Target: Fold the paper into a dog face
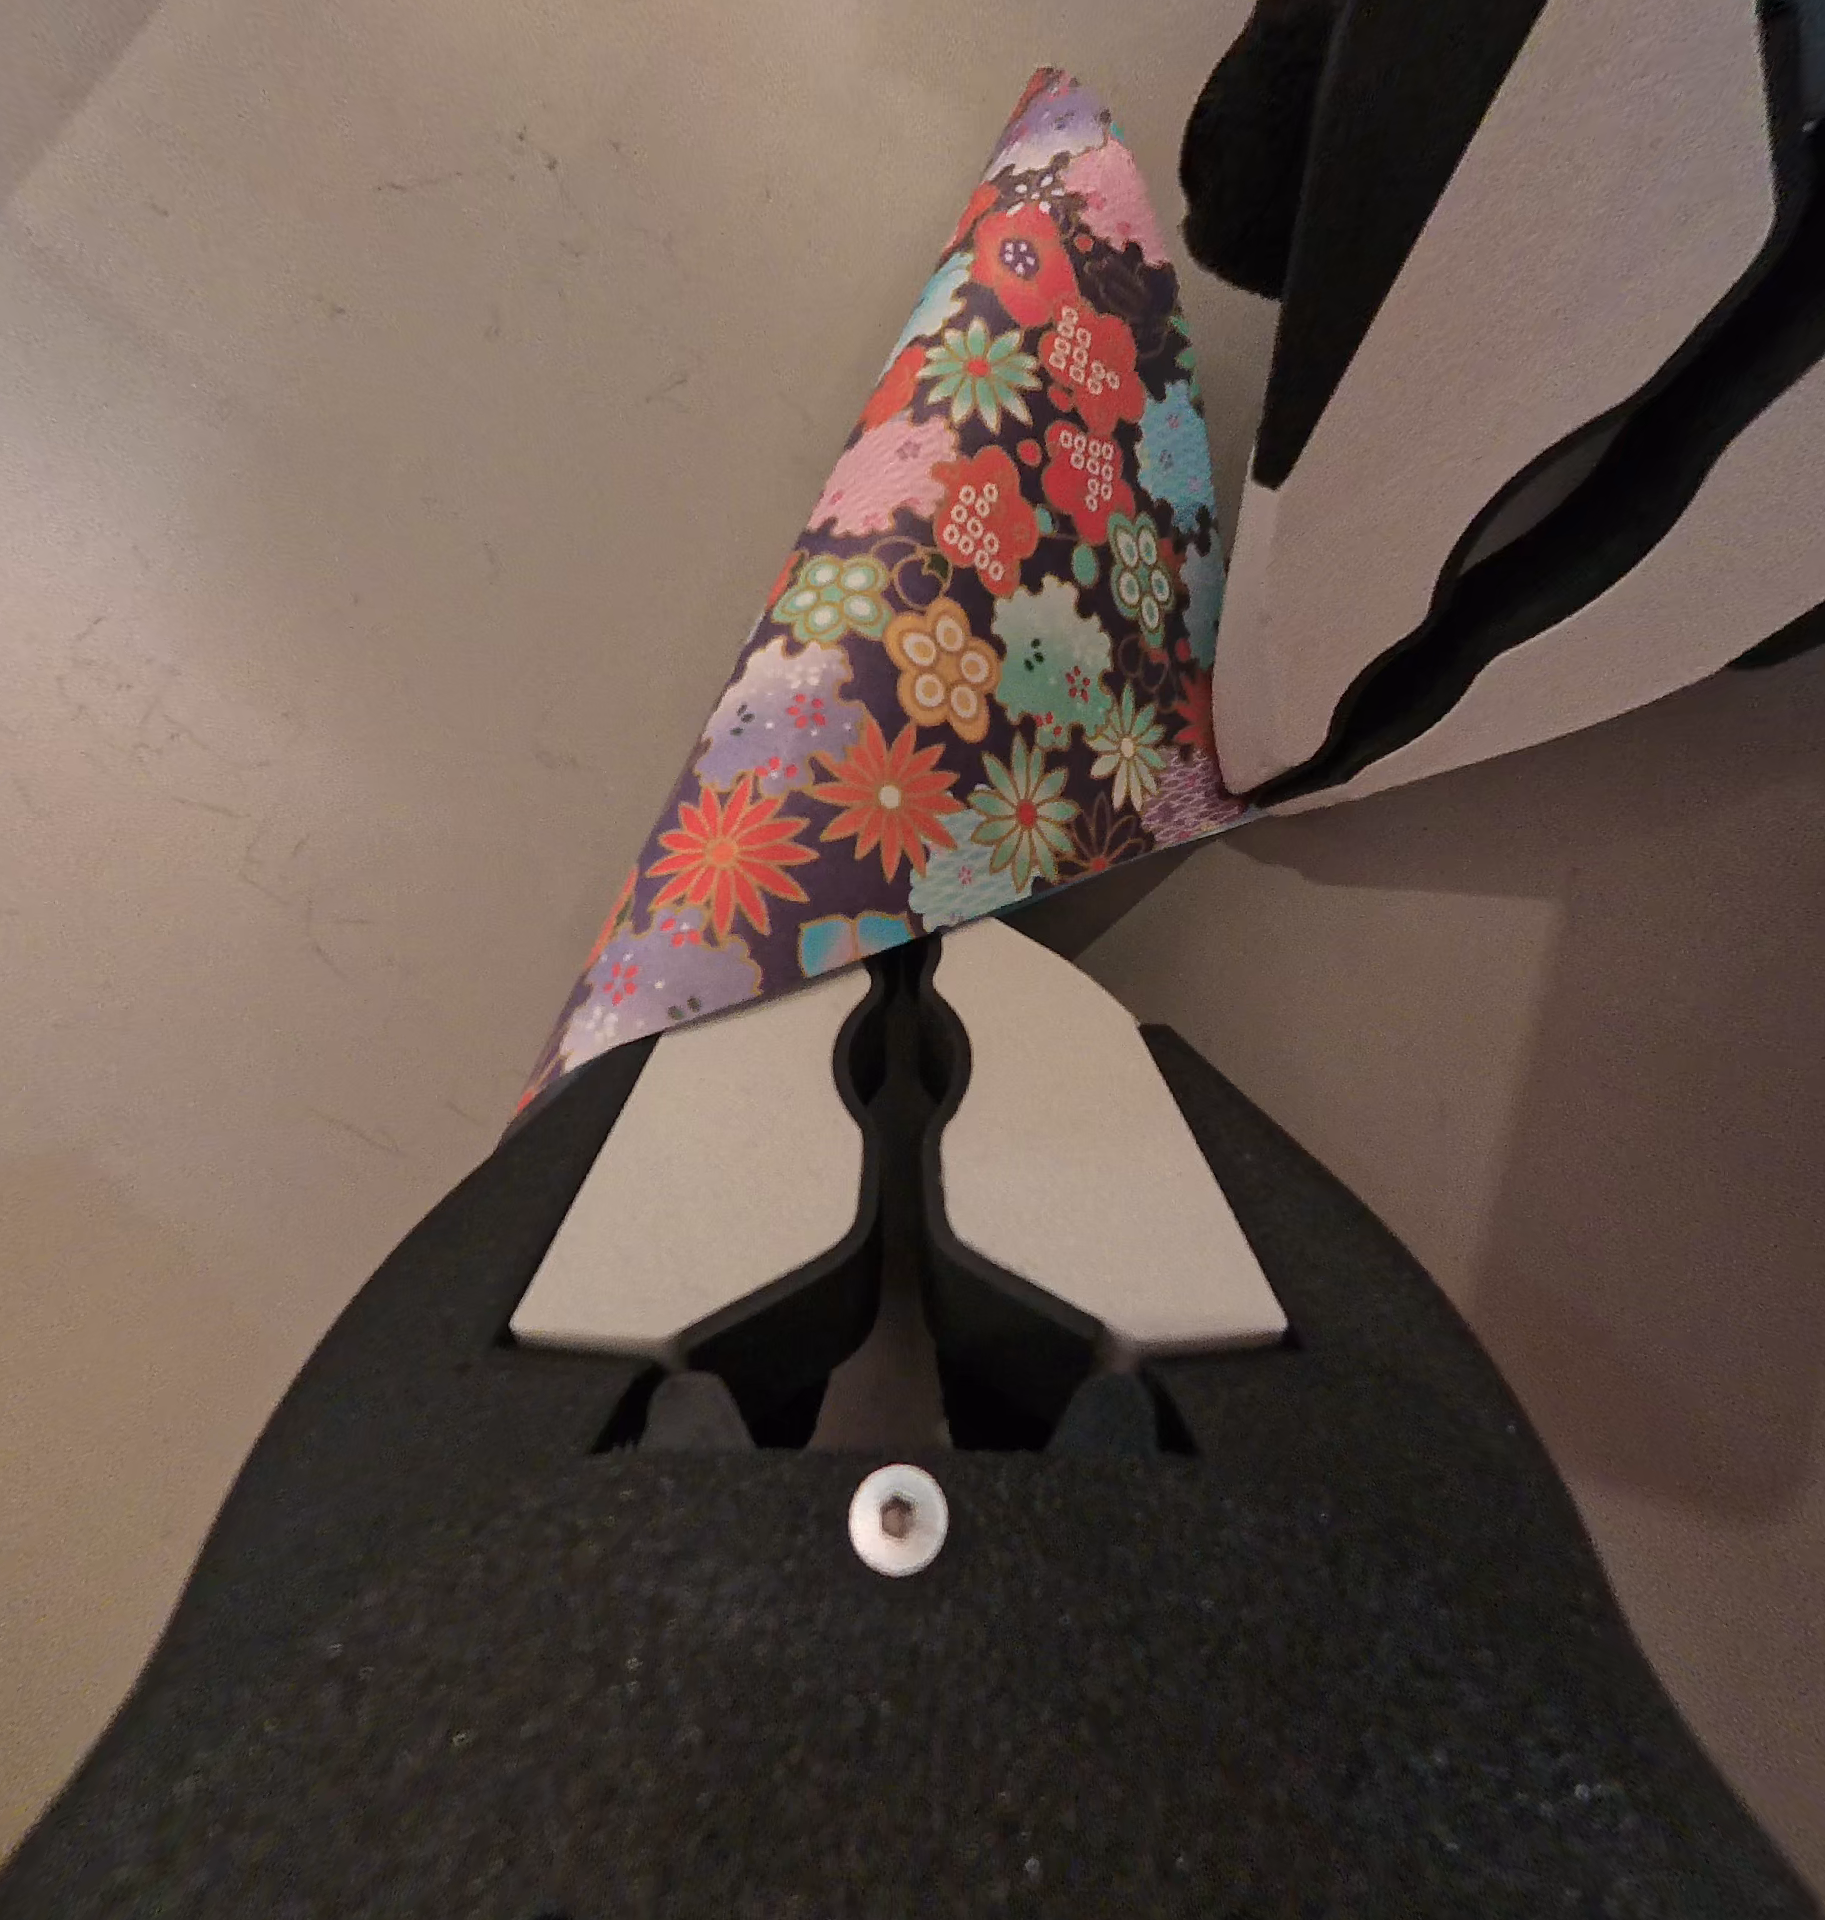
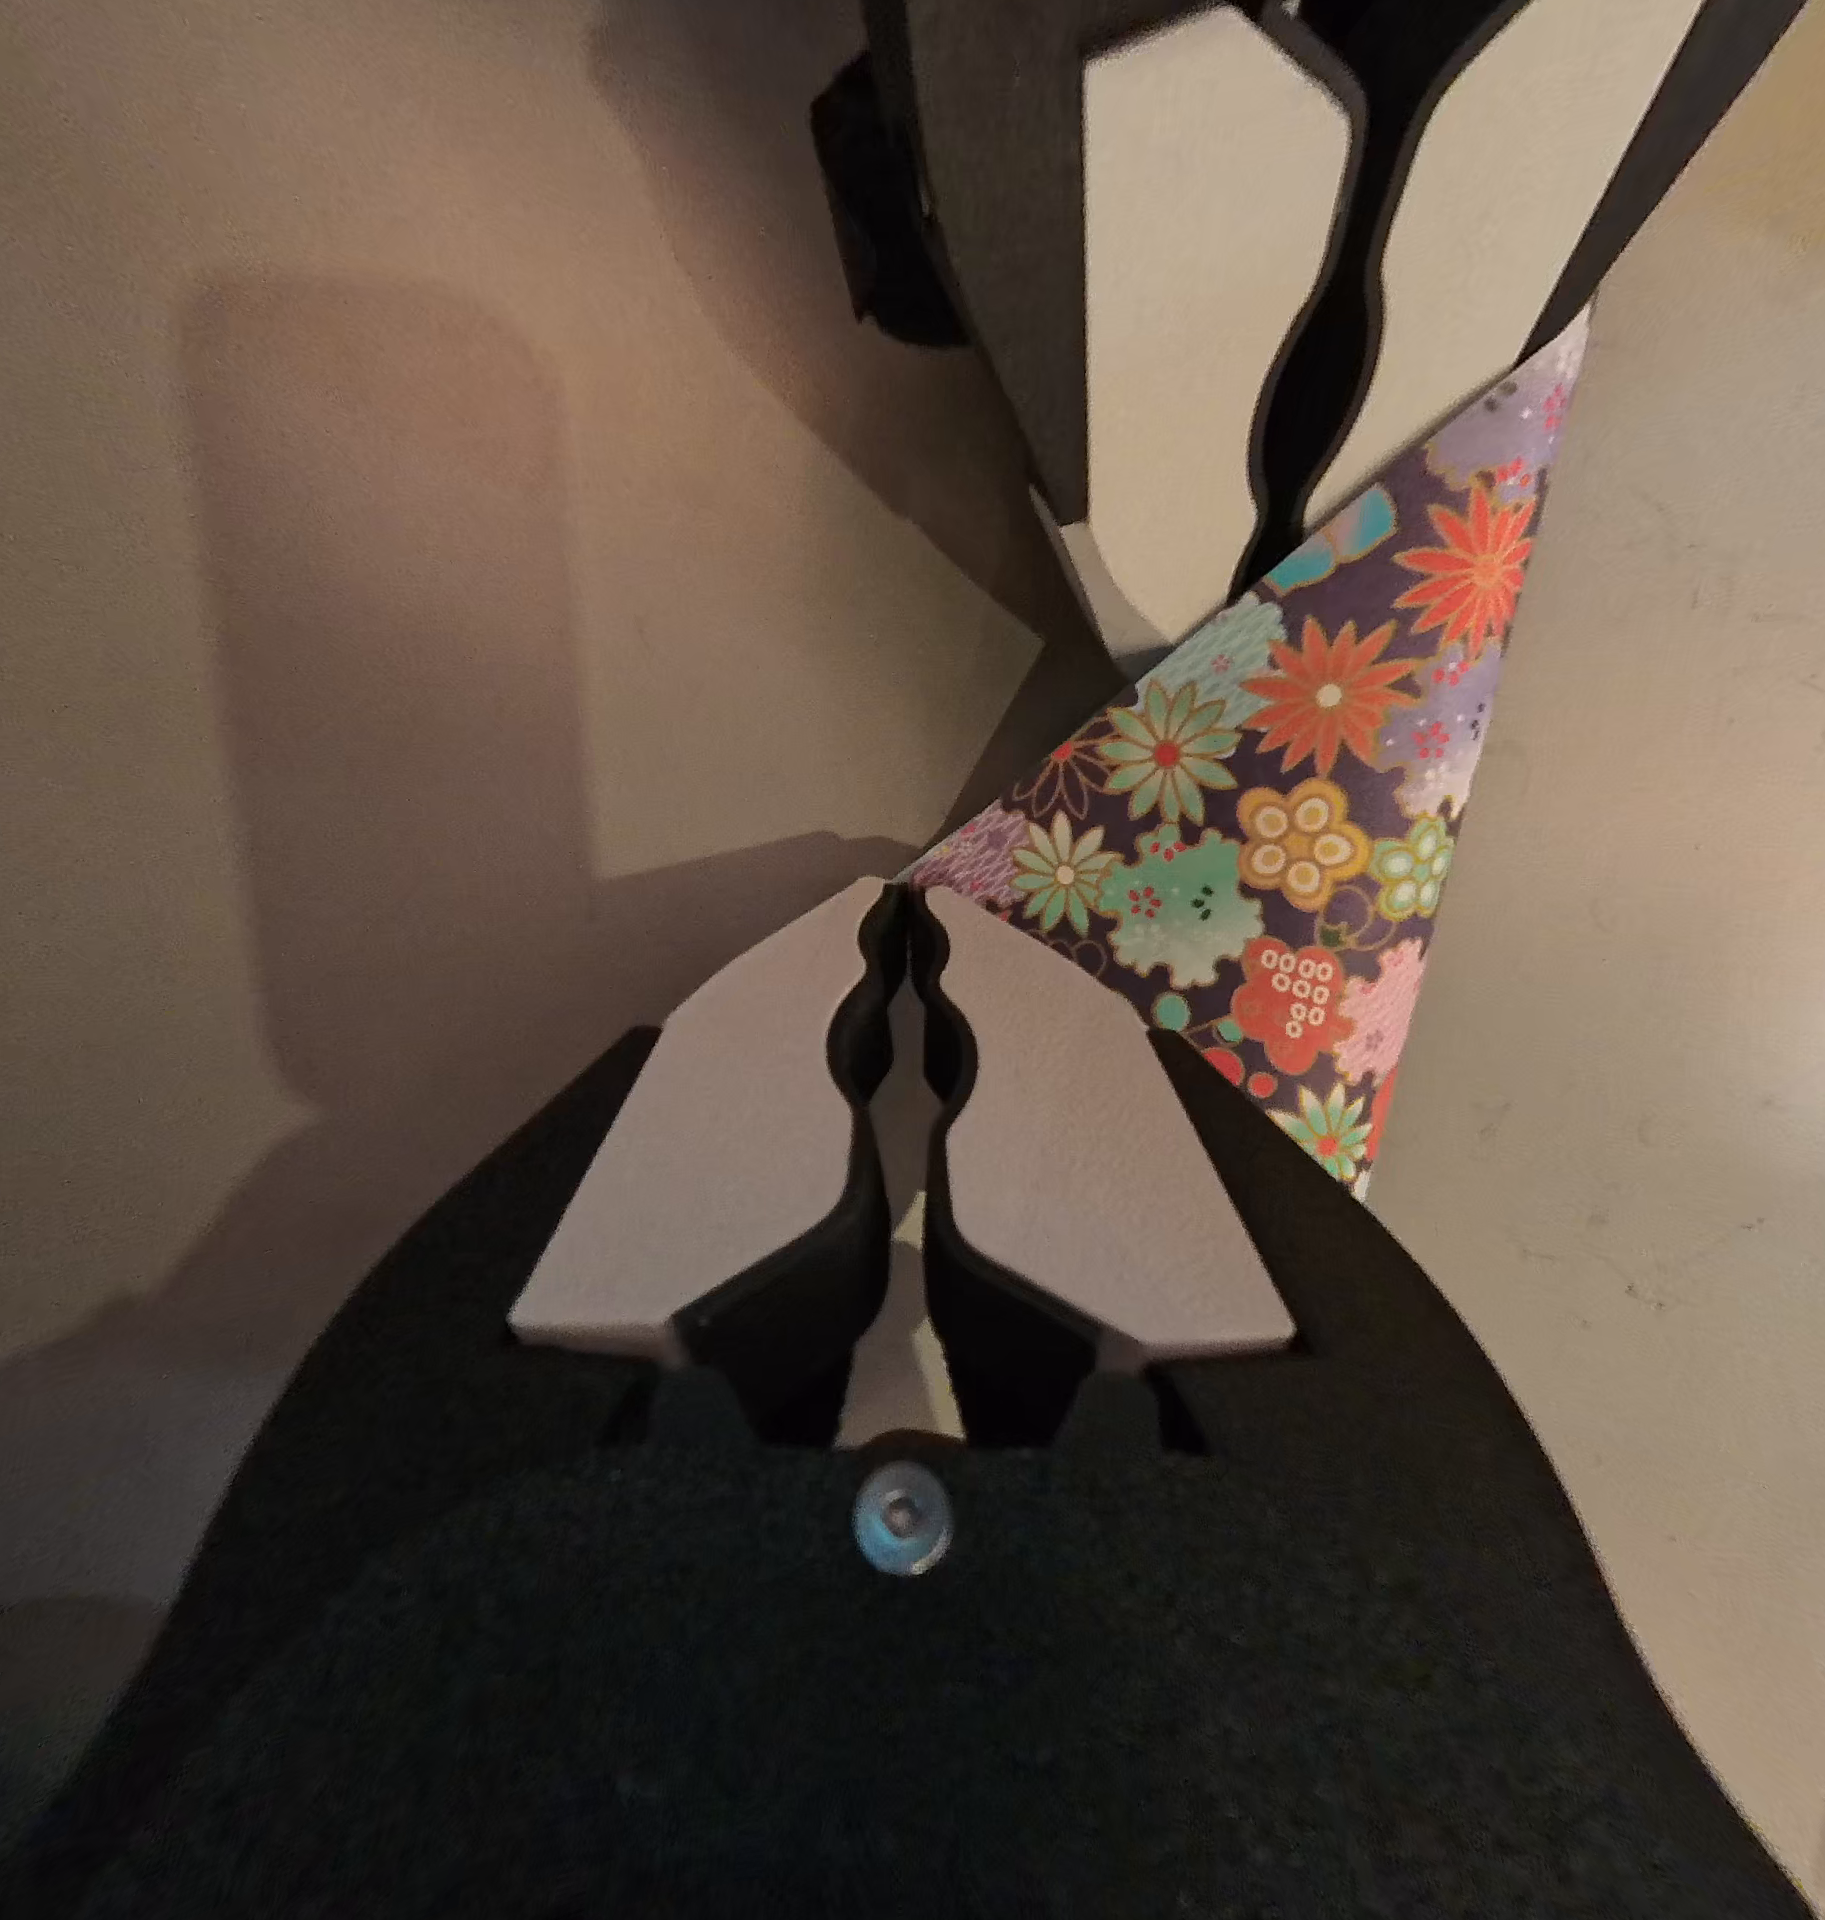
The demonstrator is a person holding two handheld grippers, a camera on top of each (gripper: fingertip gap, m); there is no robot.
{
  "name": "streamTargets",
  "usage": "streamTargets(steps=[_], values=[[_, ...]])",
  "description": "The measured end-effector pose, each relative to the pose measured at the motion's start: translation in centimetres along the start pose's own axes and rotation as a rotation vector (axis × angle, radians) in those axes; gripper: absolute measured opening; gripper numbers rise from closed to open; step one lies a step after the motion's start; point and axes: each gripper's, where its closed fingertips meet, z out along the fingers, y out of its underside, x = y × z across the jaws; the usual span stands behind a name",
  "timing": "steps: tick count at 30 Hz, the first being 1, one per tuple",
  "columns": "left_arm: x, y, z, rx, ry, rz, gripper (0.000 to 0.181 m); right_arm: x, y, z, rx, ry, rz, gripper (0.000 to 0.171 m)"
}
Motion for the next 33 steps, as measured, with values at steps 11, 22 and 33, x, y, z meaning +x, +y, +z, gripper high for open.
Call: streamTargets(steps=[11, 22, 33], values=[[0.02, 0.02, -0.02, -0.001, 0.0, 0.002, 0.0, 0.06, -0.01, 0.01, -0.011, -0.002, -0.008, 0.0], [0.05, 0.03, -0.04, -0.001, 0.001, 0.001, 0.0, -0.04, -0.08, -0.09, -0.012, -0.007, -0.016, 0.0], [0.12, 0.06, -0.07, -0.003, 0.005, 0.0, 0.0, 0.05, 0.32, -0.3, 0.0, -0.028, 0.006, 0.002]])
